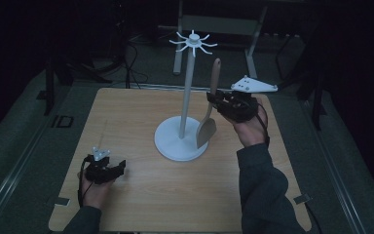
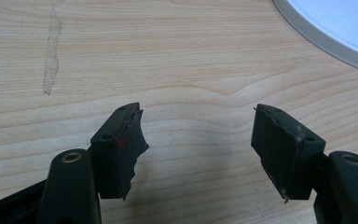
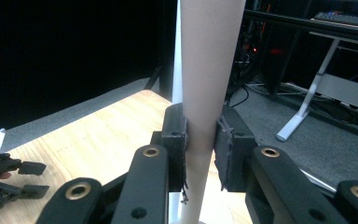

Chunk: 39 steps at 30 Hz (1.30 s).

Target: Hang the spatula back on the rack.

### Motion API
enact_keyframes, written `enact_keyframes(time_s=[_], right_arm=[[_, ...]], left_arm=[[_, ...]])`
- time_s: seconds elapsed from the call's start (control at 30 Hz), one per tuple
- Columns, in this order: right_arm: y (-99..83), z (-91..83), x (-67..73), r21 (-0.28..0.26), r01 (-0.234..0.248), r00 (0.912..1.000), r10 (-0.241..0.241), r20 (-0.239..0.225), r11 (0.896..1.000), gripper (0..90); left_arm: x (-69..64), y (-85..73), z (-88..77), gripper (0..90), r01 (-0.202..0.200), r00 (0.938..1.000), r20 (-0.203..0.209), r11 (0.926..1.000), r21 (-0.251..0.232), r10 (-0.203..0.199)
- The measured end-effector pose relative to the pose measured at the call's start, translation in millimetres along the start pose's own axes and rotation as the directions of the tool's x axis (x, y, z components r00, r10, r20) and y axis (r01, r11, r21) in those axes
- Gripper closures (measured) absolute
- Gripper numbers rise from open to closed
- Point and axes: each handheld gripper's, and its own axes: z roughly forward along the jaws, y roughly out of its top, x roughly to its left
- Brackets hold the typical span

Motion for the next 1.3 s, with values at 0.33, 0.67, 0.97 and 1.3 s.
enact_keyframes(time_s=[0.33, 0.67, 0.97, 1.3], right_arm=[[7.1, 4.9, -2.5, 0.015, 0.006, 1.0000, -0.006, -0.002, 1.000, 75.1], [15.5, 10.4, -3.7, 0.024, 0.003, 1.0000, -0.003, -0.006, 1.000, 75.1], [19.7, 14.6, -5.2, 0.036, 0.001, 1.0000, -0.001, -0.002, 0.999, 75.1], [23.3, 20.3, -5.1, 0.053, 0.006, 1.0000, -0.006, -0.003, 0.999, 75.2]], left_arm=[[-0.3, 0.1, 0.4, 34.0, -0.004, 1.0000, 0.000, 1.0000, 0.006, 0.004], [-0.2, 0.2, 0.4, 34.0, -0.003, 1.0000, -0.001, 1.0000, 0.003, 0.003], [0.3, 0.1, -0.2, 34.0, 0.001, 1.0000, 0.000, 1.0000, 0.000, -0.001], [0.2, 0.1, -0.2, 34.0, 0.000, 1.0000, 0.000, 1.0000, 0.000, 0.000]])
